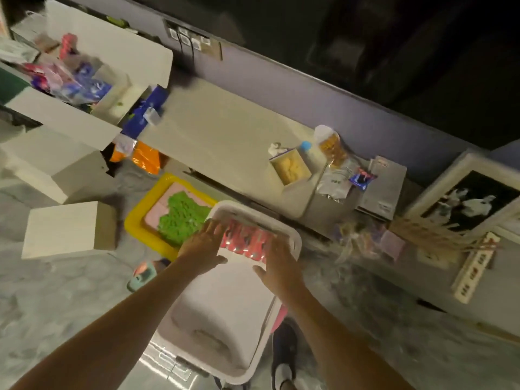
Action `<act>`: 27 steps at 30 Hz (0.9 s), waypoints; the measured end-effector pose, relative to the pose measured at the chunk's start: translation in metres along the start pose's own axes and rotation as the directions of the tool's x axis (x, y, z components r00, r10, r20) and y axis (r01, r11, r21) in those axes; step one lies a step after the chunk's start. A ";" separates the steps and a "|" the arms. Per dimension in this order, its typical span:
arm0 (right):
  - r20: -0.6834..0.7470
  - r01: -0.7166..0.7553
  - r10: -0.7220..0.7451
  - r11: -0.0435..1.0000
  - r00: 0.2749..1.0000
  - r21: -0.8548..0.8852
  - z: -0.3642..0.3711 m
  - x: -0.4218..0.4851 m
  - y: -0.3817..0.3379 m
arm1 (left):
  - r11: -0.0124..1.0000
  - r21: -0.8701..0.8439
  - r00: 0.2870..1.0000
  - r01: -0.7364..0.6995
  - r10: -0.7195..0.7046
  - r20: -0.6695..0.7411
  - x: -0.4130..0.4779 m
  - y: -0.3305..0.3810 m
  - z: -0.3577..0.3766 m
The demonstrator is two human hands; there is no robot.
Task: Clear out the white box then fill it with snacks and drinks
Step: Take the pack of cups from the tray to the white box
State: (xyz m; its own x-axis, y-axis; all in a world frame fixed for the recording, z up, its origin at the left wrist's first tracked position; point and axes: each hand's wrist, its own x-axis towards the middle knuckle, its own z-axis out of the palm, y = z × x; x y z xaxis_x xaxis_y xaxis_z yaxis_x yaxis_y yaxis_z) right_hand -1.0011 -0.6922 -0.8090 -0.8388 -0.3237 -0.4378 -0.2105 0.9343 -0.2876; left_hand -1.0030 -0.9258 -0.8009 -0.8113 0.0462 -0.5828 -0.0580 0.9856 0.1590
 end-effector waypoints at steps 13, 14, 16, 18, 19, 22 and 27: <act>-0.092 -0.005 -0.018 0.969 0.996 -0.248 0.054 0.040 0.024 | 0.904 0.426 0.989 -0.023 0.084 -0.125 0.056 -0.008 0.048; -0.101 0.017 -0.039 0.976 0.994 -0.215 0.052 0.040 0.028 | 0.912 0.409 0.986 -0.042 0.103 -0.129 0.056 -0.009 0.043; -0.090 0.079 -0.093 0.985 0.992 -0.152 0.046 0.038 0.038 | 0.920 0.376 0.979 -0.108 0.165 -0.123 0.052 -0.016 0.032; -0.047 0.163 -0.171 0.976 0.984 -0.143 0.039 0.031 0.047 | 0.922 0.338 0.964 -0.189 0.240 -0.115 0.041 -0.027 0.019; -0.039 0.199 -0.206 0.970 0.978 -0.139 0.032 0.026 0.048 | 0.921 0.320 0.955 -0.220 0.271 -0.121 0.033 -0.034 0.012; -0.048 0.249 -0.250 0.968 0.967 -0.023 0.015 0.011 0.051 | 0.931 0.192 0.924 -0.310 0.343 -0.168 0.009 -0.046 -0.006; -0.079 0.295 -0.286 0.879 0.955 0.376 -0.071 -0.030 0.041 | 0.914 -0.186 0.932 -0.360 0.343 -0.118 -0.051 -0.043 -0.081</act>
State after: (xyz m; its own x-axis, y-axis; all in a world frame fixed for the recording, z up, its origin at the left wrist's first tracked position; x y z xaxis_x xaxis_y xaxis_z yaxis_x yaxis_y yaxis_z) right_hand -1.0206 -0.6332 -0.7470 -0.7804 -0.5649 -0.2683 -0.2435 0.6696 -0.7017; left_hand -1.0063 -0.9835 -0.7139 -0.8447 0.3615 -0.3947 0.1306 0.8543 0.5030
